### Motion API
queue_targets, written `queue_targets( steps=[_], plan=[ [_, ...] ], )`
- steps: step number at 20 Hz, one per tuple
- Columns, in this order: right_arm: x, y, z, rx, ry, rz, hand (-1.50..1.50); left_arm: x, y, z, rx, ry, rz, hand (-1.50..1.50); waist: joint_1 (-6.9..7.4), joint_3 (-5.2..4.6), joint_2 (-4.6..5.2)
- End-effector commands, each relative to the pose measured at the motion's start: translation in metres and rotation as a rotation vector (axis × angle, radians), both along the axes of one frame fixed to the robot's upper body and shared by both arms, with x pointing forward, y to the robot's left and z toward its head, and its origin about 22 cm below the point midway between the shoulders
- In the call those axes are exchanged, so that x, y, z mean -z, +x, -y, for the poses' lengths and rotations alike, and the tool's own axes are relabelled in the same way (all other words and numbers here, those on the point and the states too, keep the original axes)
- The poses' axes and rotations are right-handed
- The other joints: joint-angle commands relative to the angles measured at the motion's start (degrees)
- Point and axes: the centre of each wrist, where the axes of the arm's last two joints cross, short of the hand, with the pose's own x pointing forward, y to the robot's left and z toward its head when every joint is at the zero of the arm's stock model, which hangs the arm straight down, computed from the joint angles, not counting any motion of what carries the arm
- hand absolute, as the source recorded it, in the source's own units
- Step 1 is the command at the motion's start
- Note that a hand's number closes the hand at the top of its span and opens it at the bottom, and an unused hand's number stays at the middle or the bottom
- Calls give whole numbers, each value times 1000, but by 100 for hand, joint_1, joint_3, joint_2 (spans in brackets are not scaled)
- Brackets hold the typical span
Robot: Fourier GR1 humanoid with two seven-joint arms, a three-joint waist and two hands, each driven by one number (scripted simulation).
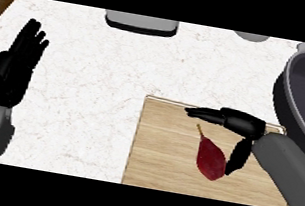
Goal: Pick the pear from the tray and place it in the pot
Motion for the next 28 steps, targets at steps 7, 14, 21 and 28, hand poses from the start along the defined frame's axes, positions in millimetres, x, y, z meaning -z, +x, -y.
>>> queue_targets(
  steps=[7, 14, 21, 28],
  plan=[
    [26, -8, -18, -153, 69, -20, 150, -1, -2, -22, -16, 13, 1, 0, -21, -1, -3],
    [31, -15, -38, -184, 121, 30, 150, 3, 0, -1, 2, -1, -13, 0, -48, 0, -9],
    [35, -30, -12, -81, 25, 78, 150, -3, -4, -27, -11, 17, -4, 0, -111, -5, -38],
    [36, -41, 2, 416, -464, 205, 150, 8, -12, -28, -103, 13, -34, 0, -641, -53, -262]
  ],
)
